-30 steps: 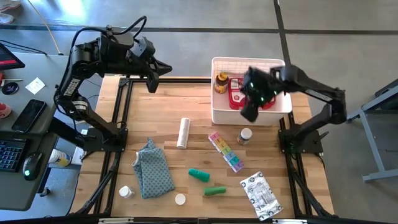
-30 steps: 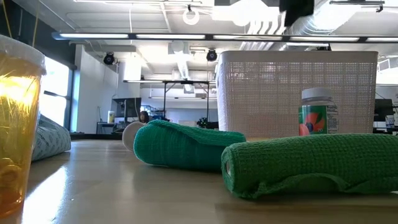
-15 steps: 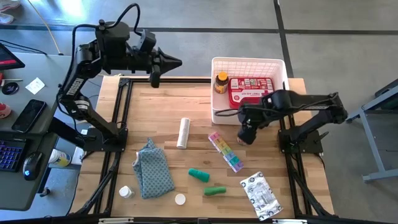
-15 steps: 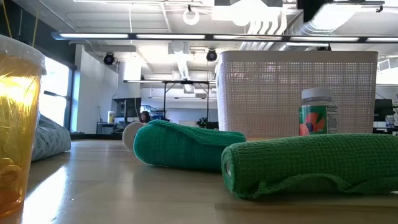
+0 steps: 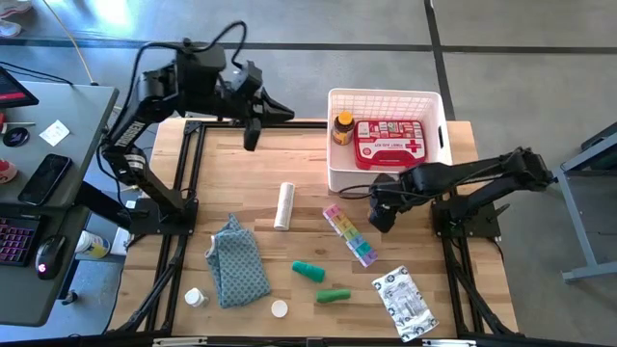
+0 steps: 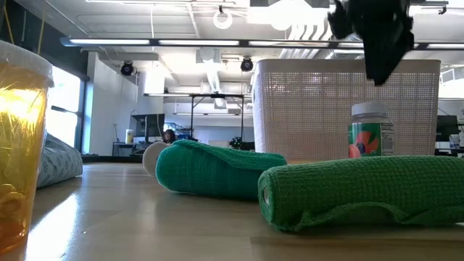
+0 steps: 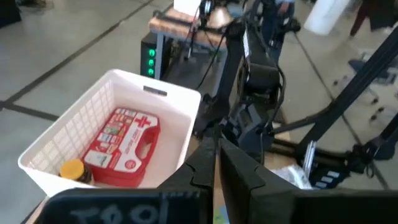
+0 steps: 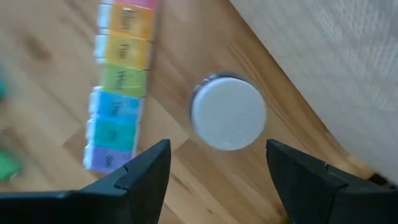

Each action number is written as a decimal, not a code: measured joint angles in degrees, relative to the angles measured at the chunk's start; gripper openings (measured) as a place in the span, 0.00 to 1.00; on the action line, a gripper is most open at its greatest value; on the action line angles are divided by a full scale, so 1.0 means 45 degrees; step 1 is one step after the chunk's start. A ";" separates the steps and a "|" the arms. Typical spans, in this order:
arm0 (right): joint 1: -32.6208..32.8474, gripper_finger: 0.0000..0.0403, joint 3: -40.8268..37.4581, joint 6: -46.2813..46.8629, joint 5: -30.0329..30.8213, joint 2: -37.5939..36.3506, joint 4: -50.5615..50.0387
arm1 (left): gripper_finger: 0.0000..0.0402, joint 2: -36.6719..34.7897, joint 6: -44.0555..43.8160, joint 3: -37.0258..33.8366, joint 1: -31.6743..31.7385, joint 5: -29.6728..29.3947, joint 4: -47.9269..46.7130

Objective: Pick & place medical supplies in basket/bin
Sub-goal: Put the white and green pill bottle into the white bin

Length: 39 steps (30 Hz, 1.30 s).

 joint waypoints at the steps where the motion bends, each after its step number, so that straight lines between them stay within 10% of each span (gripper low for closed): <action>1: -0.0010 0.63 -0.0257 0.0286 -0.0002 0.0000 0.0139 | 0.14 0.0054 0.0079 -0.0001 0.0005 -0.0005 -0.0016; 39: -0.0078 0.75 -0.3212 0.0126 0.0908 -0.0009 0.3509 | 0.14 0.1445 -0.1244 0.0013 -0.0753 0.1302 -0.1067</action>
